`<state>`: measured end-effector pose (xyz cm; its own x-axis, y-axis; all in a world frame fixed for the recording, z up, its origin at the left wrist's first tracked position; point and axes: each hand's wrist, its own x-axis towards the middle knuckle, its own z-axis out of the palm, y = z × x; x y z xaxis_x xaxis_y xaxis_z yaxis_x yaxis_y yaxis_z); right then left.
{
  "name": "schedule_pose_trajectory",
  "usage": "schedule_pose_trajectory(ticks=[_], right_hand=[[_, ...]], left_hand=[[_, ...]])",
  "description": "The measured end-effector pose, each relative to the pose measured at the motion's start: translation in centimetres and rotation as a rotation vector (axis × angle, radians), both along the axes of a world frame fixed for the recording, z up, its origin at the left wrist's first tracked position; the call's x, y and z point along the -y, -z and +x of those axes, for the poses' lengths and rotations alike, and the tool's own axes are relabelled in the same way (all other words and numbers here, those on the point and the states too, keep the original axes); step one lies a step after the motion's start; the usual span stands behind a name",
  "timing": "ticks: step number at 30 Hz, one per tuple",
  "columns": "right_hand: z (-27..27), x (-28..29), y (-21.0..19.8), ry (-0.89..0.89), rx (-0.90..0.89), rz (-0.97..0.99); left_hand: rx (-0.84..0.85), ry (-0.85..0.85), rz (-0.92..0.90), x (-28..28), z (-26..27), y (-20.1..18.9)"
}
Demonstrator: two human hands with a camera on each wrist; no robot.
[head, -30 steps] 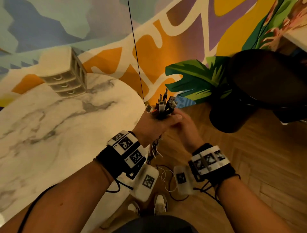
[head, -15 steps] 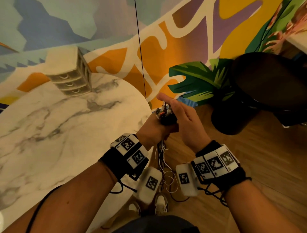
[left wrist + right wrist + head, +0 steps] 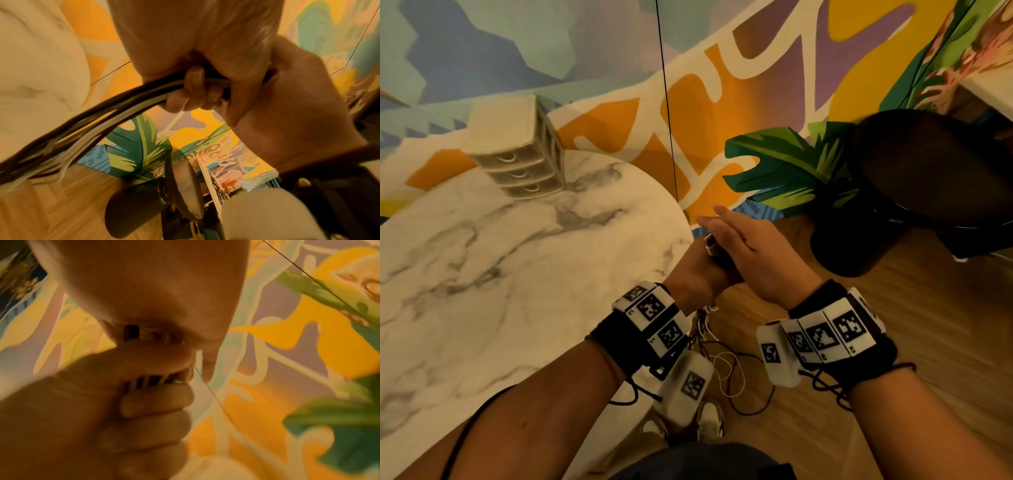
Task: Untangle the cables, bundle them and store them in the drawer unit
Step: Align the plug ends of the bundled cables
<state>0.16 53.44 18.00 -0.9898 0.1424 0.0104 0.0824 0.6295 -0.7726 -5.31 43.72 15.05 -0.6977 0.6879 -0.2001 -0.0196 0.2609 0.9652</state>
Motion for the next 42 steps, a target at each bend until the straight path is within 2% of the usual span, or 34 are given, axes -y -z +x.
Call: schedule_pose_trajectory(ticks=[2,4,5,6,7,9,10,13,15,18,21,27,31,35,38,42], right_hand=[[-0.1,0.0,0.0,-0.011,-0.015,-0.332],[-0.1,-0.5,0.7,0.098,-0.131,-0.762],[0.1,-0.8,1.4,0.132,-0.164,-0.892],[0.3,-0.9,2.4,0.134,-0.144,-0.922],[0.5,-0.6,3.4,0.104,-0.080,-0.872],[0.7,0.8,5.2,0.049,0.090,-0.638],[0.5,1.4,5.9,0.057,0.113,-0.566],[-0.3,2.1,6.0,0.194,-0.023,-0.494],[-0.5,2.2,5.6,0.218,-0.121,-0.431],[0.0,2.3,6.2,0.224,-0.059,-0.476],[0.4,1.7,6.4,0.139,-0.006,-0.606],[-0.4,-1.8,1.3,0.286,-0.179,-0.729],[-1.2,-1.6,0.0,0.208,-0.115,-0.584],[-1.1,-1.3,0.2,0.180,-0.045,-0.612],[-1.4,-1.6,-0.4,0.155,0.025,-0.553],[-2.2,-1.6,-1.2,0.197,0.078,-0.545]], left_hand=[[-0.029,0.023,0.005,0.3,-0.4,-0.3],[-0.033,0.016,0.049,0.2,-0.9,-0.8],[0.001,-0.007,0.096,0.2,-1.1,-1.2],[0.044,-0.033,0.157,0.2,-1.4,-1.6],[0.078,-0.046,0.212,0.1,-1.8,-2.1],[0.109,-0.031,0.273,-0.3,-2.2,-2.9],[0.099,-0.018,0.292,-0.7,-2.1,-3.2],[0.034,-0.024,0.267,-1.4,-1.5,-3.5],[0.018,-0.049,0.212,-1.6,-1.2,-3.1],[0.089,-0.085,0.242,-1.9,-1.1,-2.5],[0.043,-0.092,0.224,-1.6,-0.9,-1.9],[0.009,-0.030,0.225,-1.2,-1.1,-1.3],[0.023,-0.038,0.261,-1.7,-1.0,-0.6],[-0.011,-0.061,0.227,-1.4,-1.9,0.1],[-0.004,-0.027,0.193,-1.1,-2.1,0.9],[-0.040,0.008,0.154,-1.0,-1.7,1.0]])
